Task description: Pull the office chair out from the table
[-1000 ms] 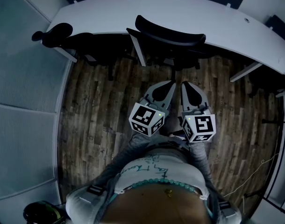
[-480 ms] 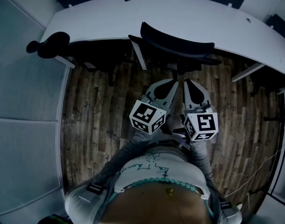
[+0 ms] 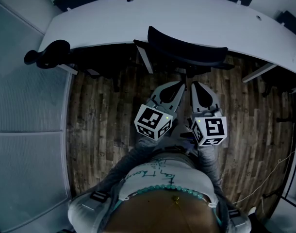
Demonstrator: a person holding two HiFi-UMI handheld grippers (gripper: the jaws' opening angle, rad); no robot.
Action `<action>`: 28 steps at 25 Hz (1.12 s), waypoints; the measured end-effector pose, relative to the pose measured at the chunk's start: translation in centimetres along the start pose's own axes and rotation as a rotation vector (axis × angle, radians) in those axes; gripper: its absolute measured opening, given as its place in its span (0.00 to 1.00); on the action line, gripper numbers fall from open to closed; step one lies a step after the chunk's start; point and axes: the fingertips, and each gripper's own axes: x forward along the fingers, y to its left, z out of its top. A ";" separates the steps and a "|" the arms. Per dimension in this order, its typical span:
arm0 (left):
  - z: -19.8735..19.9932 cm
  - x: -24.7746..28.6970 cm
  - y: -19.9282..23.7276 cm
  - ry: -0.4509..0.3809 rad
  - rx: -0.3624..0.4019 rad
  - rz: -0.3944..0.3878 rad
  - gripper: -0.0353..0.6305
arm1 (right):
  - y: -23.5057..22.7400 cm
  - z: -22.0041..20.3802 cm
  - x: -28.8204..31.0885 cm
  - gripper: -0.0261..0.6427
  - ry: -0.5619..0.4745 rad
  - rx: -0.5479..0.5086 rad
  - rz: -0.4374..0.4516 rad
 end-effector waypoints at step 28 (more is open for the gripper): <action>0.2 4.9 1.0 -0.019 -0.046 0.194 0.07 | -4.1 0.2 2.7 0.07 0.043 0.003 0.202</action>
